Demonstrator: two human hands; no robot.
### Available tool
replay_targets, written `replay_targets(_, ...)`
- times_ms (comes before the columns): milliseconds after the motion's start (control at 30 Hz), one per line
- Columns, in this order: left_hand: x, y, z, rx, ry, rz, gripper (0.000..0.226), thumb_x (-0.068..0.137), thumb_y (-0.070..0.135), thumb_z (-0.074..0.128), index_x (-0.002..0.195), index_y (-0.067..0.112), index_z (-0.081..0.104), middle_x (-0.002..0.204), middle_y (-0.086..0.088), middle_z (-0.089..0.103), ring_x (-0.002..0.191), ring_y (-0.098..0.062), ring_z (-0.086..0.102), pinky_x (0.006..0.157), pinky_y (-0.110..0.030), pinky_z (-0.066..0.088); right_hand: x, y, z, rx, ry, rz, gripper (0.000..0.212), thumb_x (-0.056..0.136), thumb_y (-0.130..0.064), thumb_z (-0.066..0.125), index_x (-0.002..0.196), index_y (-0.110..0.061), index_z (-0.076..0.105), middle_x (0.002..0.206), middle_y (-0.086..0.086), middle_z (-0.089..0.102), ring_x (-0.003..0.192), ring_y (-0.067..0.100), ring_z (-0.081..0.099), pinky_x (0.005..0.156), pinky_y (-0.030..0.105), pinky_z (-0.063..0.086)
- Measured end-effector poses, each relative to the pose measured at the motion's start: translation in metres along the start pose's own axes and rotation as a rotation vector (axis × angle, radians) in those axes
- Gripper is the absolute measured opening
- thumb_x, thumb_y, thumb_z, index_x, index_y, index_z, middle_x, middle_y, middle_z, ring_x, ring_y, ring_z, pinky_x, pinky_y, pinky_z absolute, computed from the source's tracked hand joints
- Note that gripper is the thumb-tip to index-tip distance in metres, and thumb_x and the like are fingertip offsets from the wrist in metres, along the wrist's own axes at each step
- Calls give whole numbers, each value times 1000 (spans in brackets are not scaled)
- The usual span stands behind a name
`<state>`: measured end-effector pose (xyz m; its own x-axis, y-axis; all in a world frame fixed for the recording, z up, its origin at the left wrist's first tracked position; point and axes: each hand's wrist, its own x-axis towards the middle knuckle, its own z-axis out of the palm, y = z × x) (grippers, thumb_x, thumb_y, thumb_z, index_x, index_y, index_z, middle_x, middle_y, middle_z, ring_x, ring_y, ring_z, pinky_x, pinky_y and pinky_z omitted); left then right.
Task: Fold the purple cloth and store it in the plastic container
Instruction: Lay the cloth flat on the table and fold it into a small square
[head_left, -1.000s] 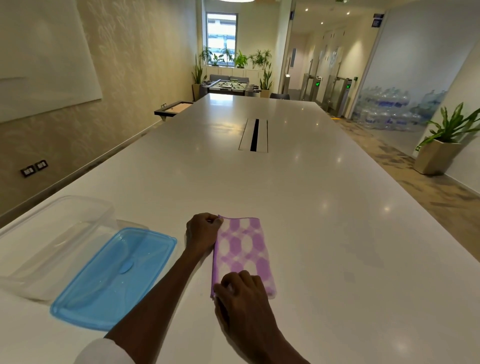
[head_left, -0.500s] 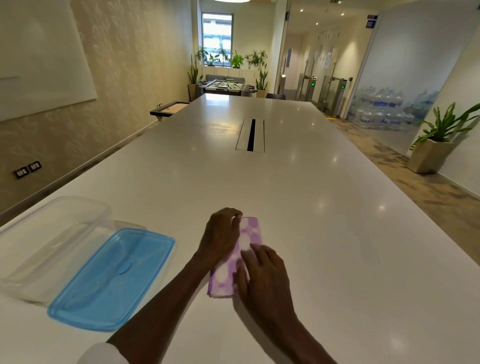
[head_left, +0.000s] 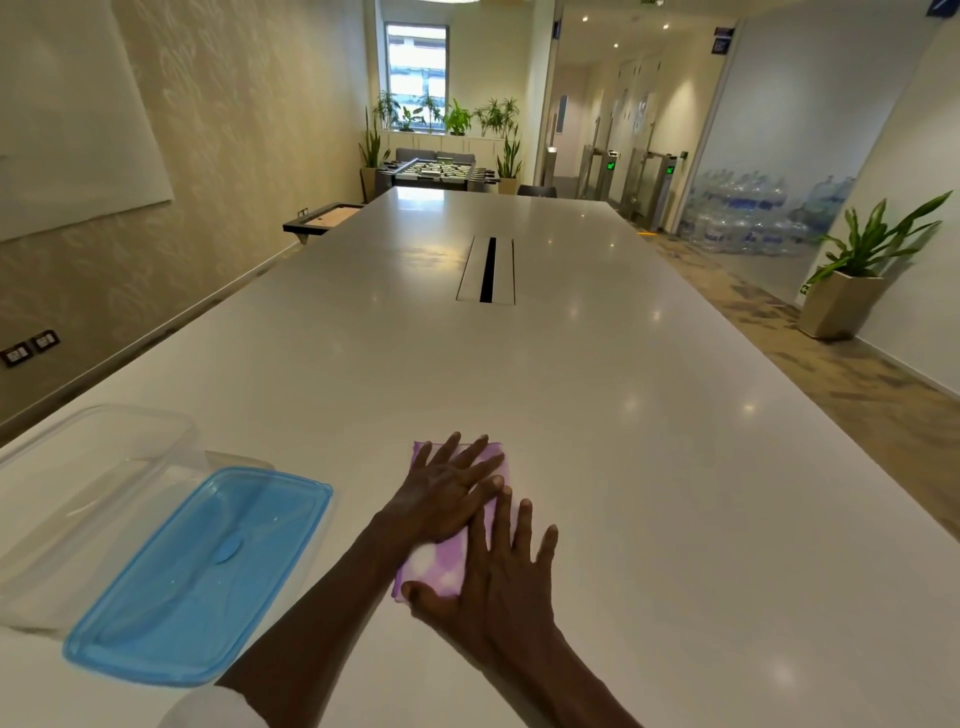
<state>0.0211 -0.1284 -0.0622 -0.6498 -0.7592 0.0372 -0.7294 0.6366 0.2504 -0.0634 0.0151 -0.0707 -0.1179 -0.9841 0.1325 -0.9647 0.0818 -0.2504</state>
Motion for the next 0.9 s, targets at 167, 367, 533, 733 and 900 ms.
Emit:
replay_targets(167, 1, -1, 0, 4, 0, -10, 70, 85, 72, -4, 150, 47, 5, 162, 15, -3, 150, -18, -11, 118, -47, -10, 0, 5, -8, 17, -99, -50, 126, 65, -95, 25, 153, -15, -16, 158, 15, -27, 147, 40, -20, 116, 56, -14)
replay_targets(367, -5, 7, -7, 41, -1, -4, 68, 89, 71, 5, 151, 43, 8, 163, 8, -8, 148, -23, -19, 115, -51, -16, -12, 30, -39, 167, -157, -182, 105, 75, -72, 59, 154, -23, 11, 159, 9, 18, 141, 28, 18, 111, 32, 23)
replay_targets(533, -16, 28, -24, -163, 10, 23, 54, 99, 55, 24, 150, 39, 20, 164, 5, 1, 150, -20, -11, 118, -54, -8, -27, 46, -46, 56, -145, -125, 81, 84, -52, 63, 150, -37, 18, 120, 5, 50, 104, 21, 49, 74, 26, 35)
replay_targets(733, -44, 41, -23, -566, -42, 10, 41, 103, 35, 34, 143, 29, 43, 154, 0, 40, 145, -18, 31, 120, -48, 24, -25, 48, -54, 286, -69, -164, 42, 86, -18, 56, 124, -35, 60, 100, 0, 73, 88, 20, 65, 69, 24, 39)
replay_targets(900, -59, 32, -8, -403, -126, 26, 44, 106, 37, 18, 144, 39, 39, 159, 12, 26, 149, -7, 11, 122, -44, 5, -28, 49, -52, 363, -13, -270, 41, 81, 0, 56, 113, -21, 72, 91, 6, 71, 85, 21, 61, 71, 25, 39)
